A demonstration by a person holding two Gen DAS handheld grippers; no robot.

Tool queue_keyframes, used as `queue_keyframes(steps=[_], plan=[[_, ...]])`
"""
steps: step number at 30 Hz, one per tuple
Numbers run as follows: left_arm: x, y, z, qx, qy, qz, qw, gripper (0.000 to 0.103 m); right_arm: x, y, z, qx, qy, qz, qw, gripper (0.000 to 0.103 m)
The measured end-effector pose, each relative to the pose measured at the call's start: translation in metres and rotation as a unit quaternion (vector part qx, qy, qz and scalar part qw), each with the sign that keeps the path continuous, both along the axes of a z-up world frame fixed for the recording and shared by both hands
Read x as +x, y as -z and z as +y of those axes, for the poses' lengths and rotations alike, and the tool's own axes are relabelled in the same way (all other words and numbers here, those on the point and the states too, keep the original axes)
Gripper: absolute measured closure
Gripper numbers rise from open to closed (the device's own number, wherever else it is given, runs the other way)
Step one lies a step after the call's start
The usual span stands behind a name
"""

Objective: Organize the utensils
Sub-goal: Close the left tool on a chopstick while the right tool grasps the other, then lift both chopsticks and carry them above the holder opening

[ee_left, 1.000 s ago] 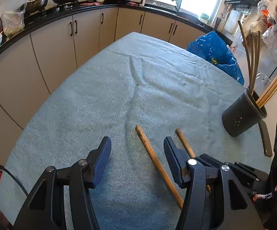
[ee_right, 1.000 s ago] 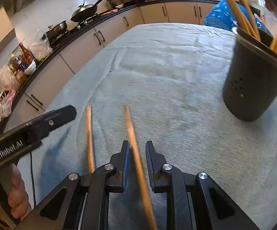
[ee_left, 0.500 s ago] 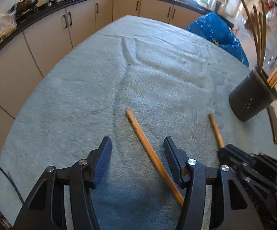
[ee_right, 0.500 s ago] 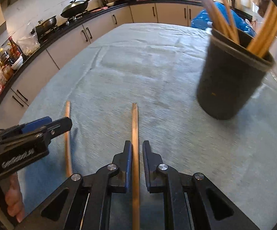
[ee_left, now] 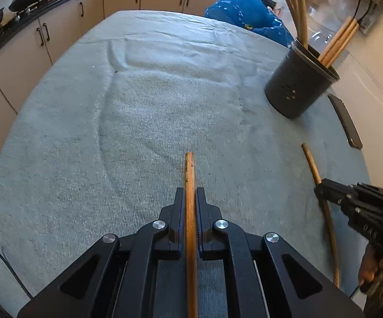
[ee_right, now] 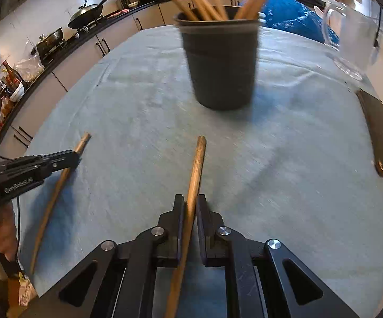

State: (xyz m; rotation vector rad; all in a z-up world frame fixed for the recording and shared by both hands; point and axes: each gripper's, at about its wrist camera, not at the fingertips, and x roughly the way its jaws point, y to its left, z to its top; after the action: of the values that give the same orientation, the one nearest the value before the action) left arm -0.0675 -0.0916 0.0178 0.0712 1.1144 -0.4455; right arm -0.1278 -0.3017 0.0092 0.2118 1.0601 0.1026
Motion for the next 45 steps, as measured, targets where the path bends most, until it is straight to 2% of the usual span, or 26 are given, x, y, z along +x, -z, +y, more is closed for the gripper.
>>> queue_keyframes(steps=[5, 13, 18, 24, 29, 32, 34, 36, 38, 45], plan=[[0.008, 0.000, -0.003, 0.025, -0.008, 0.002, 0.9997, 0.094, 0.008, 0.000, -0.001, -0.006, 0.002, 0.016, 1.000, 0.092], [0.009, 0.000, -0.012, 0.064, 0.016, -0.019, 0.9976, 0.093, 0.038, -0.001, -0.002, -0.008, 0.020, 0.053, 0.998, 0.091], [0.004, 0.001, -0.016, 0.081, 0.023, -0.046, 0.9954, 0.092, 0.060, -0.003, 0.008, -0.052, 0.031, 0.074, 0.995, 0.091], [0.002, 0.001, -0.017, 0.076, 0.010, -0.063, 0.9951, 0.090, 0.066, -0.004, 0.030, -0.126, 0.026, 0.073, 0.989, 0.089], [0.004, 0.001, -0.020, 0.077, 0.001, -0.069, 0.9946, 0.090, 0.061, -0.005, 0.035, -0.128, 0.035, 0.069, 0.989, 0.089], [0.009, 0.001, -0.023, 0.077, -0.004, -0.065, 0.9950, 0.090, 0.057, -0.006, 0.046, -0.141, 0.028, 0.058, 0.988, 0.094], [0.011, 0.001, -0.023, 0.066, -0.007, -0.053, 0.9964, 0.096, 0.054, -0.003, 0.051, -0.149, 0.028, 0.049, 0.987, 0.095], [0.009, -0.002, -0.017, 0.045, -0.014, -0.038, 0.9981, 0.096, 0.049, -0.003, 0.050, -0.143, 0.033, 0.042, 0.988, 0.095], [0.001, -0.010, -0.012, 0.040, -0.022, -0.056, 0.9974, 0.096, 0.040, -0.004, 0.048, -0.121, 0.040, 0.030, 0.991, 0.095], [-0.026, -0.038, 0.001, 0.026, -0.034, -0.103, 0.9937, 0.096, 0.010, -0.012, 0.046, -0.094, 0.057, -0.008, 0.994, 0.095]])
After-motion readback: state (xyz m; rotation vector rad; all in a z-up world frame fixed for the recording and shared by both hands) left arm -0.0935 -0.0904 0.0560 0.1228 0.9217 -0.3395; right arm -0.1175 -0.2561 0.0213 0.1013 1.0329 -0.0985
